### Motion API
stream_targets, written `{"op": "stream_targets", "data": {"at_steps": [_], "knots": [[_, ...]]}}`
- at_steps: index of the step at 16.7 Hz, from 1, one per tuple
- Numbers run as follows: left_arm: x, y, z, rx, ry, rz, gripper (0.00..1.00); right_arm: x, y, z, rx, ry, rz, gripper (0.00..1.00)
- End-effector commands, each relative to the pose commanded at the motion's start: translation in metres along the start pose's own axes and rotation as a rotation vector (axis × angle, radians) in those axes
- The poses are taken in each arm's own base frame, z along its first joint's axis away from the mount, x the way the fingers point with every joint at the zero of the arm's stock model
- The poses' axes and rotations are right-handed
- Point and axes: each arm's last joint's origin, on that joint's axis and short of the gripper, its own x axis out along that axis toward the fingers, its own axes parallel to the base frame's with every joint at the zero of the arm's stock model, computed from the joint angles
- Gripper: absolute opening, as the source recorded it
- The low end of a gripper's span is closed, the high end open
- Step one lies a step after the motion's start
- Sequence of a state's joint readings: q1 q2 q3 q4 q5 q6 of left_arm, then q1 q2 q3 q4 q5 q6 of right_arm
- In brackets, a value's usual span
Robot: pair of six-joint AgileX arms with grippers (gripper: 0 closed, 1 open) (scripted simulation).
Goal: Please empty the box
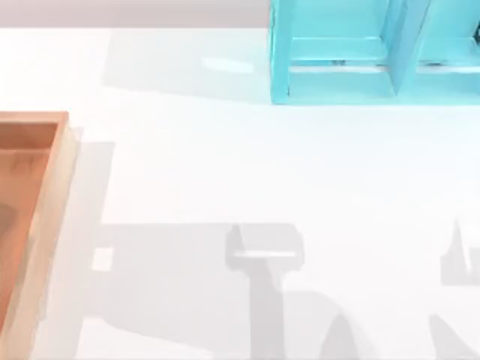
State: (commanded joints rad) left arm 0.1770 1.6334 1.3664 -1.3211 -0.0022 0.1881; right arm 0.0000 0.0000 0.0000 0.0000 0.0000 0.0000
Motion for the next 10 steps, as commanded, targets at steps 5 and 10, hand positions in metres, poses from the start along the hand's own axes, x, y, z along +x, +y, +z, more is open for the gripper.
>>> {"op": "stream_targets", "data": {"at_steps": [5, 10], "knots": [[0.021, -0.096, 0.019, 0.003, 0.012, 0.007, 0.0, 0.0, 0.0, 0.0, 0.0, 0.0, 0.0, 1.0], [0.048, -0.212, -0.006, 0.006, 0.01, 0.017, 0.0, 0.0, 0.0, 0.0, 0.0, 0.0, 0.0, 1.0]]}}
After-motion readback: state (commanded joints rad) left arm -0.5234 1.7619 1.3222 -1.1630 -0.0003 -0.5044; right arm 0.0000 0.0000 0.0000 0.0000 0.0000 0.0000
